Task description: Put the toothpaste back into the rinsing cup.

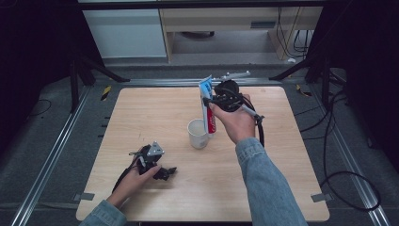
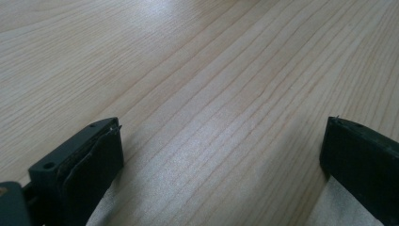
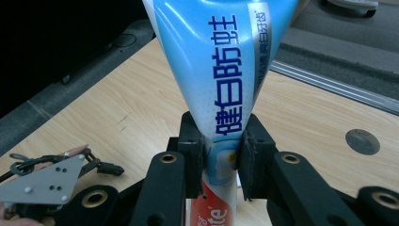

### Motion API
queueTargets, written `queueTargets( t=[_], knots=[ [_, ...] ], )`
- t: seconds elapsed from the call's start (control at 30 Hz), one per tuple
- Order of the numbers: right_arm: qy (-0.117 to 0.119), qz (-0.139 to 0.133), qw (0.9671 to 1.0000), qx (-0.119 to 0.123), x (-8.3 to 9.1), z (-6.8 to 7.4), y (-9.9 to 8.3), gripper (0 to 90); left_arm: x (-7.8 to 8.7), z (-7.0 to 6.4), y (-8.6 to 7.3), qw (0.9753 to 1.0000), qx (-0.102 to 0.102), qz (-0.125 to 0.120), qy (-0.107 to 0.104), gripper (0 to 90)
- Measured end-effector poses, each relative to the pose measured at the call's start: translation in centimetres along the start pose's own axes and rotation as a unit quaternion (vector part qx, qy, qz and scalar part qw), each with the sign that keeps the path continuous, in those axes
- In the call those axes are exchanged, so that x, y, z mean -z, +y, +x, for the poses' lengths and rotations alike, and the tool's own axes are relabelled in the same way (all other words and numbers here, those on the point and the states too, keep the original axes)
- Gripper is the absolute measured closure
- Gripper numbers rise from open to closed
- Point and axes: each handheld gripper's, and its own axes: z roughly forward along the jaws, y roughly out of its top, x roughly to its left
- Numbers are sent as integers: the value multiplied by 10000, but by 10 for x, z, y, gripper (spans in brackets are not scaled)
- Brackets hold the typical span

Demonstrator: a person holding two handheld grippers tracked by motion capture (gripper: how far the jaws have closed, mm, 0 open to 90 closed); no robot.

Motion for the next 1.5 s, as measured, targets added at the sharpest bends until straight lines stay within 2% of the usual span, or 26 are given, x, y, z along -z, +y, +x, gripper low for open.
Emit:
queueTargets(
  t=[0.13,0.33,0.57,0.8,1.07,1.13,1.5],
  knots=[
    [-83,-20,10000,-12,-5,2,1,737,0,0,0,10000,-12,-2,-14,0],
    [-178,-241,9995,-25,-13,2,3,737,0,0,0,10000,-14,-3,-18,0],
    [-221,-323,9992,-73,-21,1,3,738,0,0,0,10000,-5,-4,-21,0],
    [-233,-513,9984,-79,-31,5,0,737,0,0,0,10000,-3,-4,-21,0],
    [-251,-737,9970,-29,-33,8,-4,737,0,0,0,10000,-14,-3,-14,0],
    [-325,-782,9964,50,-33,9,-6,737,0,0,0,10000,-14,-3,-15,0],
    [-320,-886,9956,6,-33,9,-10,737,0,0,0,10000,-17,-2,-17,0]
  ],
)
